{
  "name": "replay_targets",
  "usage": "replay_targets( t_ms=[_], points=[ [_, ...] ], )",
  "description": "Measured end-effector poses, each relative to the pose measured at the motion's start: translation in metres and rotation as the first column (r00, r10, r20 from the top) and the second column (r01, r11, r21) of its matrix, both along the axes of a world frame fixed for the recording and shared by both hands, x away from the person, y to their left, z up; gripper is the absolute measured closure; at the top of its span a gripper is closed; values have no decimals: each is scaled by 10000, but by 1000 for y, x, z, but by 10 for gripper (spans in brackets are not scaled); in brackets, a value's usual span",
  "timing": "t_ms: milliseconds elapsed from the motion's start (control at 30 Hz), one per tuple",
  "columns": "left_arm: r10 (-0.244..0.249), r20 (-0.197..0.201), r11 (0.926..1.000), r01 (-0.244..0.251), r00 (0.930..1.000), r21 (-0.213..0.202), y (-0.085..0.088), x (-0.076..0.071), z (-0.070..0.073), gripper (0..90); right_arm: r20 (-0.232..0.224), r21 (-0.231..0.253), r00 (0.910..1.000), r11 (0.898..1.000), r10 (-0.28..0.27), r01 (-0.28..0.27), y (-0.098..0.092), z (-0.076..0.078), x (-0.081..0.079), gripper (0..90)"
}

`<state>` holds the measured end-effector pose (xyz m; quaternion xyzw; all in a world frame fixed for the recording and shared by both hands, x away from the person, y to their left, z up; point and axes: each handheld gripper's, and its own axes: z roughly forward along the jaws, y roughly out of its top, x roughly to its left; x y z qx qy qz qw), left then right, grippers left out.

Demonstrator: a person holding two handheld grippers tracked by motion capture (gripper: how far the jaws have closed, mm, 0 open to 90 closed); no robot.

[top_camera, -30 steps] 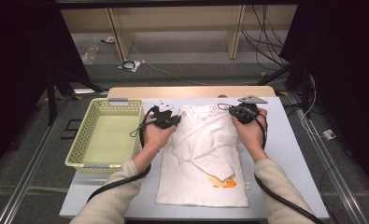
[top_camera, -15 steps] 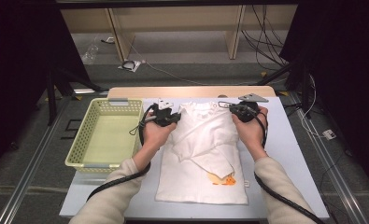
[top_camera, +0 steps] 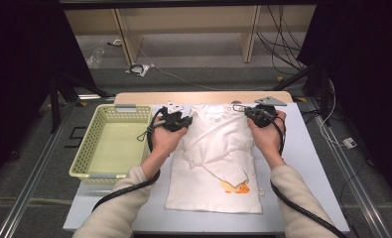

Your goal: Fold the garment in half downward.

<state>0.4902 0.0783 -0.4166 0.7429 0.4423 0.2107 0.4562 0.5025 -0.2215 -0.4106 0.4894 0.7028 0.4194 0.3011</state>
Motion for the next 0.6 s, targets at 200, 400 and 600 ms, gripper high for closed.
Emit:
replay_targets(
  t_ms=[200, 400, 600],
  points=[
    [-9, 105, 10000, 9, 9999, -24, 0, 1, 3, 858, 100, 12, 9999, 10000, -48, 48, 0, 3, 0, 840],
    [-2, 241, 10000, 3, 9997, -44, 0, 1, 6, 858, 210, -1, 9998, 10000, -64, 64, 0, 5, 0, 840],
    [-92, 437, 9998, 99, 9990, -156, 0, 3, 7, 858, 327, 64, 9994, 9999, -127, 125, -1, 8, 1, 840]
  ],
)
